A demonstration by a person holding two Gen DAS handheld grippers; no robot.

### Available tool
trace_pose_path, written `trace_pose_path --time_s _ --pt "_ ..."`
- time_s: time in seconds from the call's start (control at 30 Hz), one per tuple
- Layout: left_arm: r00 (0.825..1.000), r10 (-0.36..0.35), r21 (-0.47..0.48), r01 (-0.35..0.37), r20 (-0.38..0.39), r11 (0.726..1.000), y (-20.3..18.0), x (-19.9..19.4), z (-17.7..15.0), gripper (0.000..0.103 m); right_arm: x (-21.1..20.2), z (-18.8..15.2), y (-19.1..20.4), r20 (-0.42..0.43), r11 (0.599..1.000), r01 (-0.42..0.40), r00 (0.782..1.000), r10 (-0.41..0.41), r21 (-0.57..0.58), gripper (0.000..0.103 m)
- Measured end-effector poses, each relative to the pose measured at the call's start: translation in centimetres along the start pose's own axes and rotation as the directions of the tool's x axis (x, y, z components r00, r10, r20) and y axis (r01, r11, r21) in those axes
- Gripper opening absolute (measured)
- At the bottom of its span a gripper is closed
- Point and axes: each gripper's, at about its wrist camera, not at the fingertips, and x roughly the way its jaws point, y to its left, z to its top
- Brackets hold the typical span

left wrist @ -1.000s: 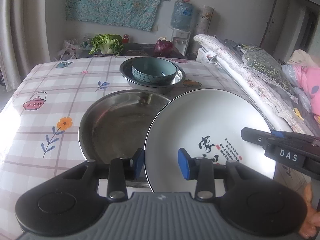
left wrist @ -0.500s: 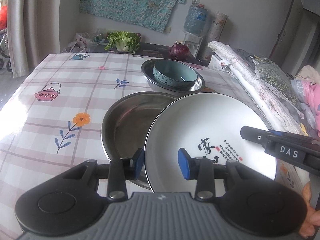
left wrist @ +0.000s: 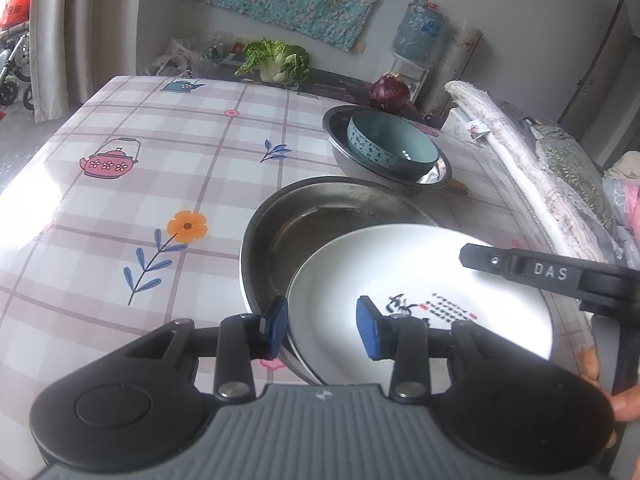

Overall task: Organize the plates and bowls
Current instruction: 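Lower the white plate into the steel basins and open both grippers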

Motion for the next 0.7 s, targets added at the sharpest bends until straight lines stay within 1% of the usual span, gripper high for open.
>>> trace_pose_path --time_s 0.07,0.13,0.3,0.37,0.5,0.6,0.67,0.7 --pt "1.000 -0.009 0.009 0.009 0.015 1.000 -0.1 -0.3 0.0 0.038 0.6 0.3 0.0 -0.002 1.000 -0.002 1.000 0.003 0.006 0.030" --pt "1.000 0.003 0.033 -0.004 0.026 0.999 -0.5 -0.3 0.0 0.041 1.0 0.5 0.0 0.000 1.000 0.001 1.000 -0.001 0.009 0.030" --pt "1.000 0.006 0.031 -0.007 0.025 0.999 -0.5 -0.1 -0.1 0.041 0.9 0.6 -0.2 0.013 1.000 -0.009 1.000 0.008 0.022 0.031" --pt "0.999 0.013 0.042 -0.014 0.039 0.999 -0.6 -0.3 -0.2 0.045 0.8 0.6 -0.3 0.020 1.000 -0.006 1.000 0.006 0.023 0.032" --pt "0.997 0.042 0.068 -0.046 0.061 0.997 -1.1 -0.5 -0.3 0.049 0.5 0.2 -0.5 0.025 0.999 -0.007 1.000 0.006 0.035 0.032" --pt "0.996 0.075 0.086 -0.079 0.052 0.993 -1.4 -0.3 -0.4 0.052 0.3 -0.3 -0.6 0.022 0.999 -0.008 1.000 0.008 0.039 0.032" --pt "0.994 0.104 0.107 -0.107 0.033 0.988 -1.8 0.1 -0.6 0.055 0.4 -0.8 -0.5 0.011 0.999 -0.006 1.000 0.006 0.035 0.032" --pt "0.993 0.116 0.117 -0.119 0.037 0.986 -2.0 0.1 -0.7 0.056 0.6 -1.1 -0.5 0.003 0.999 -0.006 1.000 0.005 0.034 0.032"
